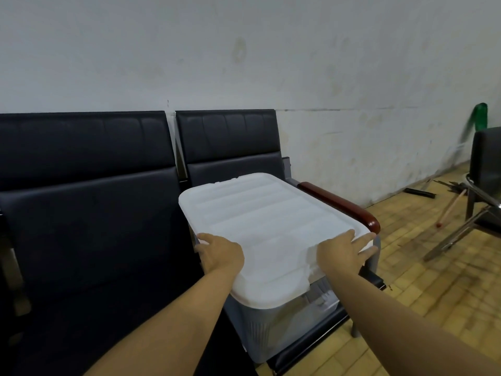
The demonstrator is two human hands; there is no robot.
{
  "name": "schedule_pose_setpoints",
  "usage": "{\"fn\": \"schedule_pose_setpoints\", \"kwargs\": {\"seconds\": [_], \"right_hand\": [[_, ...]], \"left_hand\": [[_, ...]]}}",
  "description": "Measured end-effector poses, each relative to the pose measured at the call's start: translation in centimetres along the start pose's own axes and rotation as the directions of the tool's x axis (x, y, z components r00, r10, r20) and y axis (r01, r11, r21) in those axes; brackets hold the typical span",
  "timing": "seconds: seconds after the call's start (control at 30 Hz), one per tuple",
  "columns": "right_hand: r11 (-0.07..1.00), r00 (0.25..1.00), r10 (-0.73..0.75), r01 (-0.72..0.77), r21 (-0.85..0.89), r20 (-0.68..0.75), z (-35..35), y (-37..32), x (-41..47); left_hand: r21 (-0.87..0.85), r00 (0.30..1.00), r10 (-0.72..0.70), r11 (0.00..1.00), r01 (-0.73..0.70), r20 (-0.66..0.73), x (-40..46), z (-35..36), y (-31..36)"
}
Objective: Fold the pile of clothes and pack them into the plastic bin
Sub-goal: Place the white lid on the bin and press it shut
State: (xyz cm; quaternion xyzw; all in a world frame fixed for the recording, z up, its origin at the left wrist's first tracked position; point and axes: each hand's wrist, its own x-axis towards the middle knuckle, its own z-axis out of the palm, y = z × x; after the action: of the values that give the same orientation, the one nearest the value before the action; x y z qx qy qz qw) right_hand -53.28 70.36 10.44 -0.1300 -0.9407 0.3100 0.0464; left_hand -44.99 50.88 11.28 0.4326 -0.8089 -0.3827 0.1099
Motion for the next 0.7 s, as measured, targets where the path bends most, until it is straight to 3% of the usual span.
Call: {"fn": "schedule_pose_setpoints", "kwargs": {"seconds": [0.1,0.23,0.37,0.43,0.5,0.6,0.7], "right_hand": [[0.997,1.000,0.004,-0.005,-0.081,-0.007,-0.1,0.0,-0.5],[0.998,1.000,0.006,-0.005,-0.061,0.026,-0.4,0.4,-0.7],[0.994,0.998,-0.056,0.057,-0.088,0.012,-0.6,0.9,-1.0],[0.988,0.990,-0.136,0.133,-0.078,-0.032,-0.5,1.3,-1.3],[0.959,0.957,-0.282,0.279,-0.053,-0.067,-0.2,1.5,-1.5],[0.889,0.891,-0.447,0.452,0.070,-0.083,0.0,1.9,-1.9],[0.754,0.781,-0.613,0.623,0.208,-0.116,0.2,4.3,-3.7]], "left_hand": [[-0.007,1.000,0.016,1.000,-0.016,0.004,-0.1,0.7,-0.4],[0.013,0.999,0.009,1.000,-0.010,0.046,-0.1,0.4,-0.2],[0.137,0.997,0.035,0.990,-0.044,0.067,-0.3,-0.1,-0.5],[0.287,0.991,0.134,0.949,-0.134,0.019,-0.5,-0.4,-0.6],[0.406,0.946,0.325,0.863,-0.302,0.013,-0.6,-0.8,-0.4],[0.392,0.822,0.542,0.727,-0.563,0.175,-1.6,-0.4,0.4],[0.351,0.761,0.573,0.675,-0.648,0.302,-2.6,0.5,0.7]]}}
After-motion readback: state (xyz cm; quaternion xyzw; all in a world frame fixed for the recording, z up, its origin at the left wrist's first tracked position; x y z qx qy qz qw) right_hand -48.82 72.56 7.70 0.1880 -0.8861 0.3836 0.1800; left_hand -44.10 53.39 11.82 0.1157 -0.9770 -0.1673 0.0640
